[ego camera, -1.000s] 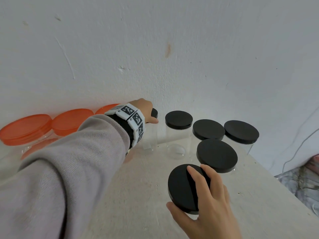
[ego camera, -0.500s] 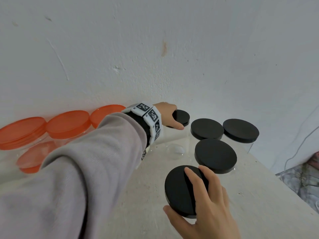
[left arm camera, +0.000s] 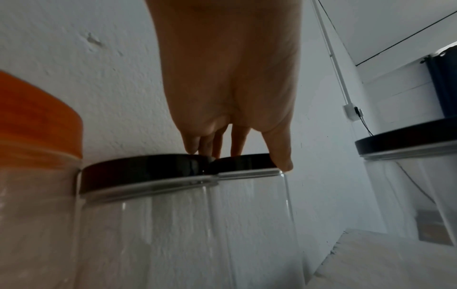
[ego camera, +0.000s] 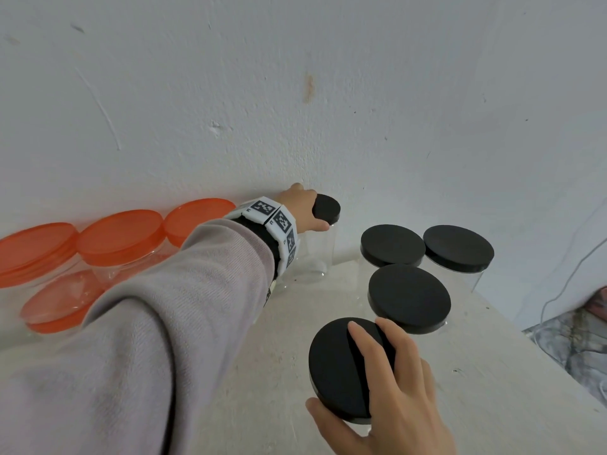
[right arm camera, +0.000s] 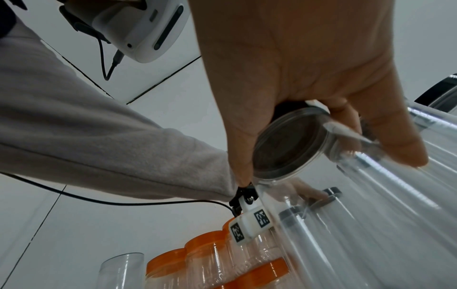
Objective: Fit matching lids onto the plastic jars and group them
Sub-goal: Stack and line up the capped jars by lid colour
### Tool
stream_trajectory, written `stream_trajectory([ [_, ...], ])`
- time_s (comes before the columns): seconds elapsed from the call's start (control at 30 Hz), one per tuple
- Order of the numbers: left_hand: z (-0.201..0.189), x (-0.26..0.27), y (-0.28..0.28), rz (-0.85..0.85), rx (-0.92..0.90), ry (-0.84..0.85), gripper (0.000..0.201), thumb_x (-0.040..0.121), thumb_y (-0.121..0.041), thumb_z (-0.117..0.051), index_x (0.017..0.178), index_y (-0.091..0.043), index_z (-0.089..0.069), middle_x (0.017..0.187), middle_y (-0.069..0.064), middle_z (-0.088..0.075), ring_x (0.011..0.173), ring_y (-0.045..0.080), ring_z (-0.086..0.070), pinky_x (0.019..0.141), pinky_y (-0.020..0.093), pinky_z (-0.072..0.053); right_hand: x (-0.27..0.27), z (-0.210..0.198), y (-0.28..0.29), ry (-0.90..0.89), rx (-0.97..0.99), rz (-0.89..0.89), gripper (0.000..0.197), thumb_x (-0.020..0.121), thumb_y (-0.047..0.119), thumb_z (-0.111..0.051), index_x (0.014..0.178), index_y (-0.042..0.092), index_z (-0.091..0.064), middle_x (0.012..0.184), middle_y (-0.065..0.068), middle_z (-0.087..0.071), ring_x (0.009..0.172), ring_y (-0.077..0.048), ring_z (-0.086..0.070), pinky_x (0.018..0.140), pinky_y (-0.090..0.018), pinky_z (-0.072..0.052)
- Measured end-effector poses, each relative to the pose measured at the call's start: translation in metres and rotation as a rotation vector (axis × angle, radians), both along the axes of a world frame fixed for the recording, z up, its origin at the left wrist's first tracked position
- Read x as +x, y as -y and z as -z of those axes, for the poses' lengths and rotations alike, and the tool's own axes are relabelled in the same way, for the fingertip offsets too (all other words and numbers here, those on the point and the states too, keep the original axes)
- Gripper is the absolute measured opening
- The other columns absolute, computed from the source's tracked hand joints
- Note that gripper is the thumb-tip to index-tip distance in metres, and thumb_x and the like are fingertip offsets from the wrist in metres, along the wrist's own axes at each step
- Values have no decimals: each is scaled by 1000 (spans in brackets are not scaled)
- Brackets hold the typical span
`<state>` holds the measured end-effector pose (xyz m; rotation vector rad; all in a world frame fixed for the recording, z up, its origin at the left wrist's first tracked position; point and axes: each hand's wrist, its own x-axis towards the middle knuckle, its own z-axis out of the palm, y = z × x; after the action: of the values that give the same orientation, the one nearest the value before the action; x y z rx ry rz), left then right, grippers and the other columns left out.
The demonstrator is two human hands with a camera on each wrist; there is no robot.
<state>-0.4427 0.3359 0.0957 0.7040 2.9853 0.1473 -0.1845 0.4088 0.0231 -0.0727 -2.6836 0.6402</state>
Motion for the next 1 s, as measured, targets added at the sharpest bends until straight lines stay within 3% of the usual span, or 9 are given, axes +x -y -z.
stream_trajectory([
  [0.2,1,-1,3,-12,-77,-1,49,94,-46,-50,119,-5,-51,123,15,-49,107,31,-54,93,39,-46,1,-5,1,17,-23,2,82,41,59,-70,112,20,-61,108,-17,-65,71,-36,-68,48,-30,-53],
  [0.3,0,4,10,-12,-78,8,50,96,-46,-45,125,-5,-47,128,14,-47,112,31,-51,95,39,-43,4,-6,-5,96,-51,30,85,33,55,-90,103,11,-72,107,-18,-65,71,-37,-68,47,-31,-53],
  [0.37,-5,9,17,-5,-80,13,48,97,-44,-43,127,-6,-47,130,13,-46,115,31,-49,99,38,-40,6,-4,-5,72,-32,4,92,31,48,-95,113,14,-68,116,-18,-61,80,-39,-67,50,-33,-54],
  [0.4,-8,13,21,1,-74,20,47,98,-43,-42,127,-7,-48,130,12,-46,114,30,-49,100,38,-40,5,-4,-2,88,-54,-27,96,41,50,-92,125,19,-59,130,-16,-50,96,-39,-62,61,-35,-56],
  [0.47,-14,21,32,17,-23,41,44,98,-41,-43,125,-7,-50,126,12,-49,112,29,-51,99,40,-41,7,-3,1,168,-69,-37,95,68,66,-68,143,41,-17,150,2,0,130,-23,-32,92,-27,-45],
  [0.57,-22,46,50,72,94,36,42,98,-40,-45,126,-9,-53,122,10,-52,109,24,-51,95,34,-42,11,-7,2,222,-50,-4,80,79,69,-49,133,52,8,135,20,25,132,-7,-11,94,-13,-34],
  [0.67,-19,81,72,158,242,40,45,95,-43,-49,131,-16,-53,130,0,-54,112,12,-50,86,18,-34,15,-4,3,198,-165,-25,78,80,52,-61,123,60,3,139,18,15,133,-6,-13,86,-8,-32],
  [0.8,-1,128,94,198,384,294,60,83,-59,-56,137,-36,-45,131,-25,-49,116,-13,-45,106,18,-34,19,8,-2,62,-383,-52,86,73,32,-78,134,47,-20,134,11,-21,123,-7,-31,82,5,-28],
  [1.0,22,173,83,252,466,445,81,79,-62,-63,147,-36,-26,148,-20,-34,131,-8,-34,111,23,-32,29,-3,-11,37,-434,-73,81,72,44,-75,140,36,-31,126,19,-33,118,-5,-40,92,-18,-33],
])
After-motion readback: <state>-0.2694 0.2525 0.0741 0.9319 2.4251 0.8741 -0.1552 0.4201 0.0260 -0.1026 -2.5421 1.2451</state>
